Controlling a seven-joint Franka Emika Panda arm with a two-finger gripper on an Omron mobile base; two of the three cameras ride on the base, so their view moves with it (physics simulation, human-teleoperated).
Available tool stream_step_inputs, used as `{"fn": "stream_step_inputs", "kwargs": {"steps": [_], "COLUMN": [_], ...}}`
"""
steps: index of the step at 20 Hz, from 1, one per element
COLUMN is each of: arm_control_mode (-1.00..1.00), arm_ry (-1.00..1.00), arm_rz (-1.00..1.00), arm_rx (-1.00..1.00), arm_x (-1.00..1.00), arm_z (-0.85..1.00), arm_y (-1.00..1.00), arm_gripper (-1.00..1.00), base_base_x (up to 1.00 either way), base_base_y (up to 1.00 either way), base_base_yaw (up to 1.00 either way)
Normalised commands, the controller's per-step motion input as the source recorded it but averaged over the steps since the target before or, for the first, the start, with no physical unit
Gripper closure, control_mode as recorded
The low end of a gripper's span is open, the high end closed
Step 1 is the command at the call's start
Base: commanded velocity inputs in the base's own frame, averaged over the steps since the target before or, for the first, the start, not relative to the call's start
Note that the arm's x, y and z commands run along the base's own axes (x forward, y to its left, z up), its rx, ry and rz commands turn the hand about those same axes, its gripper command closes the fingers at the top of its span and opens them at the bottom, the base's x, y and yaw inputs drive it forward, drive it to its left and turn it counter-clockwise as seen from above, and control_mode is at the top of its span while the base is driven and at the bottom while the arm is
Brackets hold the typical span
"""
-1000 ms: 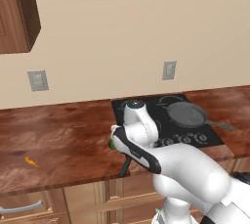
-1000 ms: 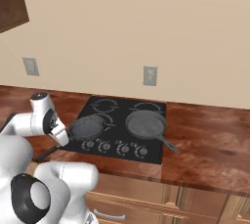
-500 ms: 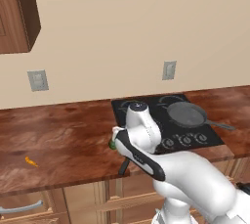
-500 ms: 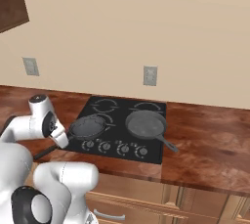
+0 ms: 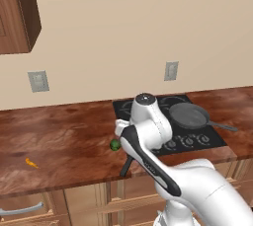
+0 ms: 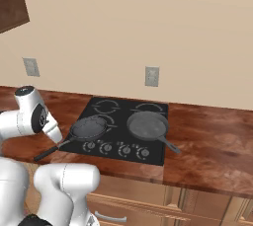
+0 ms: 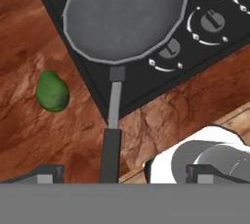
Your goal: Place both pans onto different burners. Then place the avocado and the shrimp on different pans.
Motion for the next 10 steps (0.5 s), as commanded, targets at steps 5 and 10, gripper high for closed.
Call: {"fn": "stream_step_inputs", "kwargs": {"steps": [5,10], "arm_control_mode": [-1.0,-1.0], "arm_ry": [-0.02,0.0], "arm_rz": [0.05,0.09], "arm_rx": [0.0,0.0], "arm_x": [-0.06,0.26], "arm_z": [0.25,0.0], "arm_y": [0.0,0.0], "arm_gripper": [-1.0,-1.0], "base_base_x": [0.0,0.0], "base_base_y": [0.0,0.0], "base_base_yaw": [0.0,0.0]}}
